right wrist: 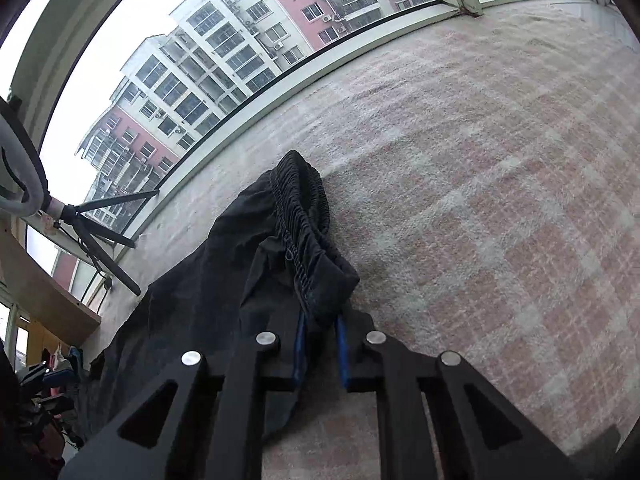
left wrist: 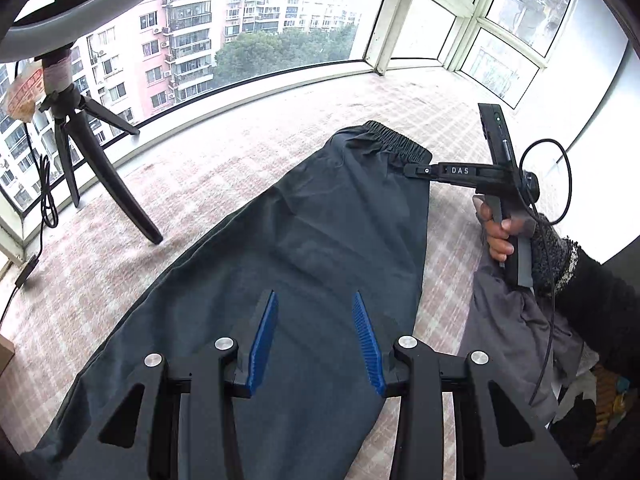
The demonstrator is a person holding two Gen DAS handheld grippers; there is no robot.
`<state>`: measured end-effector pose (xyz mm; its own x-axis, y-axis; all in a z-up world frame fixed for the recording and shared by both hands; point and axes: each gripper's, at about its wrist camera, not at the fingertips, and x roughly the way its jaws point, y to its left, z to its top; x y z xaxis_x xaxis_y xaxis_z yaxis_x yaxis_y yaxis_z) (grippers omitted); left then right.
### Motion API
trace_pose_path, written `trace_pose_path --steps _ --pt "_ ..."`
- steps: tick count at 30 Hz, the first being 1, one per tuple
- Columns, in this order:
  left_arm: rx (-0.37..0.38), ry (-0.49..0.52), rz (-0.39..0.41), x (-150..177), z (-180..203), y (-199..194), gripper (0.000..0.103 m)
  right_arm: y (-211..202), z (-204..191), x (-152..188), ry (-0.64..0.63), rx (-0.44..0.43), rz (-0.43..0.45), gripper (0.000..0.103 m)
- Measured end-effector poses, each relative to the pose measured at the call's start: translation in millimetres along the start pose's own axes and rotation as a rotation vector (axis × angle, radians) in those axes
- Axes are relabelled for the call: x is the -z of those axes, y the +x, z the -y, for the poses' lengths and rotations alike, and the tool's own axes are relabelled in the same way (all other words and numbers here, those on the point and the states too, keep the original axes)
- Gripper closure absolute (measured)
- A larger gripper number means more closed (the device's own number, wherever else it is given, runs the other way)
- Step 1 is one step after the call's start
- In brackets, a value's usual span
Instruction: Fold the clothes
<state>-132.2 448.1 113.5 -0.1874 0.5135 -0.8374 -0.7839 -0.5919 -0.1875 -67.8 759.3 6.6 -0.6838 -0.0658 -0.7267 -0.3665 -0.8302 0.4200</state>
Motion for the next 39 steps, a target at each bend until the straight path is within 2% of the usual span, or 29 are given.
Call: trace_pose_path --steps 3,6,7,8,11,14,15,19,21,22,23,26,28,30,31,35,39 --pt "-0.027 0.037 0.0 -19.0 10.2 17.8 0.065 -13.5 -24.3 6.9 -0.161 0.056 0.094 0.095" --pt "-0.018 0.05 -0.01 -17.8 14.3 25.5 0.065 -25.8 -45.7 16.0 -0.338 0.127 0.166 0.096" --pt "-0.018 0.048 -0.017 -13.9 13.0 25.9 0.065 -28.3 -52.3 18.9 -0.393 0.146 0.177 0.096" --pt "-0.021 0.042 -0.025 -8.7 9.8 24.8 0.065 -25.1 -55.7 20.3 -0.414 0.146 0.15 0.096" --pt "-0.034 0.019 -0.05 8.2 -2.3 20.5 0.065 -14.3 -46.6 19.2 -0.35 0.136 0.06 0.092" --pt "-0.066 -0.016 -0.067 27.4 -19.2 9.6 0.065 -15.6 -18.7 14.9 -0.173 0.118 0.011 0.063" --pt "-0.073 -0.032 -0.066 32.8 -24.6 4.0 0.065 -18.9 -5.4 13.4 -0.093 0.085 0.008 0.063" --pt "-0.082 -0.079 -0.053 44.5 -42.0 -14.4 0.065 -32.2 43.8 13.7 0.194 -0.088 0.024 0.063" --pt "-0.093 -0.065 -0.051 35.4 -43.1 -10.5 0.065 -28.7 53.4 11.3 0.237 -0.102 0.007 0.064" --pt "-0.1 -0.055 -0.049 29.1 -42.9 -7.5 0.065 -28.1 54.0 10.1 0.245 -0.105 0.015 0.067" --pt "-0.107 -0.045 -0.047 22.9 -42.6 -4.5 0.065 -27.4 54.6 8.8 0.253 -0.109 0.022 0.081" --pt "-0.122 -0.003 -0.031 0.0 -33.8 7.2 0.065 -30.4 47.0 1.6 0.234 -0.15 0.059 0.094" --pt "-0.115 0.025 -0.022 -13.2 -26.3 15.1 0.065 -39.8 30.6 -9.8 0.185 -0.242 0.089 0.094" --pt "-0.116 0.065 -0.024 -20.2 -17.9 24.6 0.065 -42.1 24.7 -20.7 0.199 -0.324 0.089 0.094" --pt "-0.117 0.085 -0.025 -23.8 -13.7 29.4 0.065 -36.8 27.9 -24.8 0.223 -0.326 0.071 0.094" --pt "-0.126 0.123 -0.055 -23.4 -8.0 47.8 0.064 -5.1 50.7 -18.6 0.286 -0.219 -0.052 0.094" --pt "-0.109 0.096 -0.076 -10.5 -11.4 51.3 0.064 -6.5 56.0 -6.7 0.279 -0.173 -0.084 0.092"
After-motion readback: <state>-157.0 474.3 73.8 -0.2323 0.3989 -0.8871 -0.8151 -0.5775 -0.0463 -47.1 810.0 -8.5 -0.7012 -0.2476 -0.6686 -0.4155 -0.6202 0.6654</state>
